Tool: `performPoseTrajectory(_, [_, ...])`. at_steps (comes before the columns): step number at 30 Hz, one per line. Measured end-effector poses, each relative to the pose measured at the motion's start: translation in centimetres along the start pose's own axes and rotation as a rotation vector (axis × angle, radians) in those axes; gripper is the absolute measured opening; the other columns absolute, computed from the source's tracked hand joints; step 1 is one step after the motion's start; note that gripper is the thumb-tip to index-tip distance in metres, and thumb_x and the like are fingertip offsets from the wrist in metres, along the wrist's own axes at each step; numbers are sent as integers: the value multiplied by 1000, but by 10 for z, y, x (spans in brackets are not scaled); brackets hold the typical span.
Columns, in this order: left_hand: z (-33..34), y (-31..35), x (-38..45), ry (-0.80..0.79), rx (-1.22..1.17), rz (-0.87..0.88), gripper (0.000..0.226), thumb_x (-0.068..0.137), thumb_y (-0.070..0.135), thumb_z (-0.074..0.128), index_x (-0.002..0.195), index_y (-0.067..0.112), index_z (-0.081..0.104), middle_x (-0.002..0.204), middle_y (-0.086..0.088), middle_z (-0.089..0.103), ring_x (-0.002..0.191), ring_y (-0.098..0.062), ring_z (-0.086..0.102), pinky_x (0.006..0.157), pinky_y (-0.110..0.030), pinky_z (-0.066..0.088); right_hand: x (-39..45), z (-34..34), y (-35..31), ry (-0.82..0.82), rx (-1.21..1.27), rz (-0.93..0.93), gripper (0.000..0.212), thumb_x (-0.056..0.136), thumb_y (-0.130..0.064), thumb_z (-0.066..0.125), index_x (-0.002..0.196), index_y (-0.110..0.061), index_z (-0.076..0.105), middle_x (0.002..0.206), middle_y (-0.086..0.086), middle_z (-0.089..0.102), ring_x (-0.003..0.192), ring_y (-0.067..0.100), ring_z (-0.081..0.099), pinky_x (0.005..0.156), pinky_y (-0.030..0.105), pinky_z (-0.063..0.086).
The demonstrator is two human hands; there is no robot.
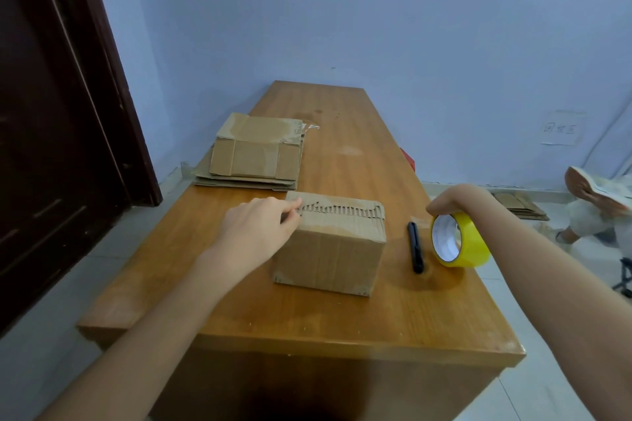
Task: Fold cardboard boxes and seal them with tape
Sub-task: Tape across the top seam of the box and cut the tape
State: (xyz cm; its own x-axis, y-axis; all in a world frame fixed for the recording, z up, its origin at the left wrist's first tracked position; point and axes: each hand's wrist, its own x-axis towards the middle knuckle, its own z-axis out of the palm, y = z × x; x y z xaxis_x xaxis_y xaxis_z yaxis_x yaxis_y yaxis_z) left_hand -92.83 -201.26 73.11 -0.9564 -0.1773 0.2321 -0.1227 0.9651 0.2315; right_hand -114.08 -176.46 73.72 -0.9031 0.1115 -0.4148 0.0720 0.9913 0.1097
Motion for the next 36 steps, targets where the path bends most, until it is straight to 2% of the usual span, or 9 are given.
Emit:
performPoseTrajectory(5, [-2,1,-1,-8,2,19,40,102,37,30,141,38,39,66,17,45,52,-6,43,44,-19,27,-2,-5,-2,-78,0,-9,43,100,-24,37,136,0,35,122,18,48,115,29,52,96,34,46])
performPoseTrajectory(9, [0,0,1,-7,20,43,39,103,36,29,141,38,37,64,17,43,51,-6,41,43,-18,24,-3,-15,2,-163,69,-11,31,97,-26,48,114,0,45,117,19,54,119,33,53,104,41,43])
performPoseTrajectory(13, [1,-1,2,0,10,54,39,103,36,29,141,38,38,67,17,45,53,-6,43,44,-18,25,-1,-14,9,-313,295,80,58,97,-35,50,132,10,38,115,26,60,108,38,59,103,45,43])
performPoseTrajectory(18, [2,-2,2,-1,13,52,39,102,36,29,141,38,38,71,16,48,56,-6,46,45,-20,28,3,-11,12,-260,286,83,34,93,-24,57,98,10,54,71,24,70,66,29,70,70,37,58])
performPoseTrajectory(21, [3,-2,3,-6,10,51,40,102,36,28,141,38,38,73,17,49,56,-6,46,45,-19,28,5,-9,12,-215,212,29,22,93,-20,53,87,1,55,78,12,65,78,26,61,83,35,53])
performPoseTrajectory(25, [4,-1,3,-5,15,40,40,103,36,28,142,38,37,77,16,51,58,-5,48,45,-19,30,-2,-7,6,-181,44,-35,26,96,-20,43,72,-11,45,72,8,45,61,21,42,61,30,41])
performPoseTrajectory(27, [4,-1,1,-7,9,34,40,103,36,28,142,38,36,74,16,50,58,-5,48,45,-19,30,-7,-8,2,-165,12,-48,24,98,-23,42,85,-4,50,88,11,53,72,23,48,71,33,41])
performPoseTrajectory(30, [4,-1,1,-3,1,32,40,103,36,28,141,39,37,74,16,50,56,-5,46,45,-19,28,-10,-8,-6,-90,-56,-35,36,100,-20,40,130,-1,46,132,16,49,99,27,48,82,33,40])
performPoseTrajectory(36, [7,-1,0,31,4,24,40,102,38,28,142,39,36,77,16,49,56,-5,45,44,-18,26,-12,-9,-12,-53,-156,-35,40,98,-17,42,135,-1,45,134,14,49,99,26,48,80,32,40])
